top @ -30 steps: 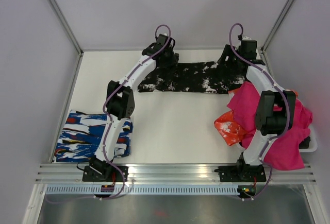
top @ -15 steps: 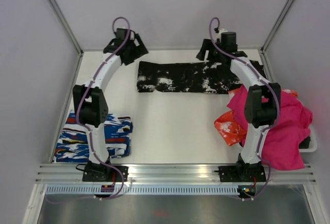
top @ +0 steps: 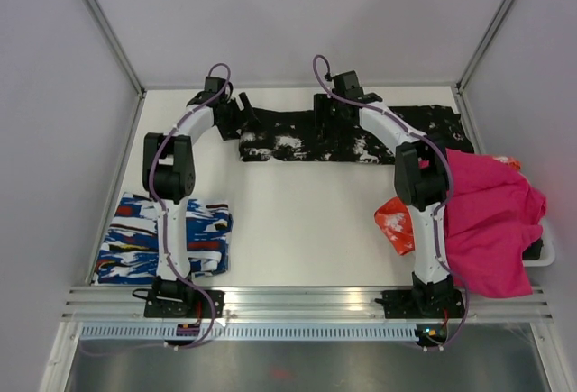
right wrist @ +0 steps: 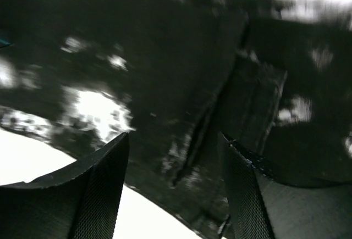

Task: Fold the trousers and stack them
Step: Fold the trousers

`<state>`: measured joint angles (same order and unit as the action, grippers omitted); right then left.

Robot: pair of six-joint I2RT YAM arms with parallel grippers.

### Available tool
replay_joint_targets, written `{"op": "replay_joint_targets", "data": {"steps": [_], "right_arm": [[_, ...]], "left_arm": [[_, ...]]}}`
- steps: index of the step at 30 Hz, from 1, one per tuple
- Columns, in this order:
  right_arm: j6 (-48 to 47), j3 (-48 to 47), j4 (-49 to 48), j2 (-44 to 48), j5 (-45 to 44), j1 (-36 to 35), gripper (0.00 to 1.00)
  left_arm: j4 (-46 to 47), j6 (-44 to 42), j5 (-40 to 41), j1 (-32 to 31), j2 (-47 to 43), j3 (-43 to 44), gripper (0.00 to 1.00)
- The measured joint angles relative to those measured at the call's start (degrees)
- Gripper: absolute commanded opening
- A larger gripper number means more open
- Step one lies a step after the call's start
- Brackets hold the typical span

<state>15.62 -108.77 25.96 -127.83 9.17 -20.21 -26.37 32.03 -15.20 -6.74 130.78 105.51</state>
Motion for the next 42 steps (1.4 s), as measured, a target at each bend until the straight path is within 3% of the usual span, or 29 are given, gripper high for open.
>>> {"op": "replay_joint_targets", "data": {"steps": [3,7,11,12,13,16,19,23,24,26,27,30,34,38,42], "right_arm": [[-0.4,0.9,2.4,-1.3,-1.5,-0.1,0.68],[-0.6,3.4,2.9,-1.4,-3.1,-0.7,0.57],[-0.9,6.0,1.9,-1.4,-4.1,-1.0,0.39],[-0.9,6.2,1.7,-1.4,-4.1,-1.1,0.29],[-1.1,6.3,1.7,-1.4,-4.1,-1.1,0.25],[-1.6,6.3,1.6,-1.5,-4.6,-1.2,0.19],[-2.2,6.3,1.6,-1.7,-4.8,-1.2,0.19],[-3.0,5.8,2.0,-1.8,-4.5,-1.2,0.32],[-3.2,4.6,2.7,-2.2,-4.3,-1.2,0.45],[-3.5,0.0,5.5,-3.6,-3.7,-1.2,0.58],[-3.5,-3.4,7.1,-4.5,-3.6,-1.2,0.71],[-3.9,-14.3,12.0,-5.8,-4.4,-0.8,0.85],[-4.3,-20.2,10.7,-1.0,-4.7,1.5,0.87],[-3.6,-14.4,7.4,8.1,-5.3,6.4,0.87],[-2.3,-9.8,6.5,10.6,-8.1,10.1,0.87]], "left_arm": [[0.2,-0.1,-2.1,-0.5,1.7,0.0,0.91],[0.4,-0.4,-3.3,-0.1,1.8,0.0,0.84],[0.7,-0.5,-4.6,0.2,2.6,0.0,0.51],[0.6,-0.8,-4.7,0.2,2.8,0.0,0.44],[0.6,-0.9,-4.8,0.3,3.2,0.0,0.29],[0.8,-1.1,-6.1,0.5,3.6,0.0,0.02],[1.3,-1.4,-7.0,0.4,3.6,0.0,0.02],[1.3,-1.4,-7.4,0.9,3.5,0.0,0.02],[1.3,-1.5,-7.4,1.2,3.5,0.0,0.02],[1.2,-1.7,-7.5,1.7,3.4,0.0,0.02],[1.2,-2.1,-7.5,2.4,3.1,0.0,0.02],[1.0,-4.7,-7.5,5.8,2.2,0.0,0.02],[-0.4,-10.2,-5.6,12.9,-0.7,0.0,0.02],[-2.1,-14.6,-2.4,18.3,-3.4,1.2,0.02],[-6.1,-18.2,0.1,20.1,-3.9,6.5,0.02]]}}
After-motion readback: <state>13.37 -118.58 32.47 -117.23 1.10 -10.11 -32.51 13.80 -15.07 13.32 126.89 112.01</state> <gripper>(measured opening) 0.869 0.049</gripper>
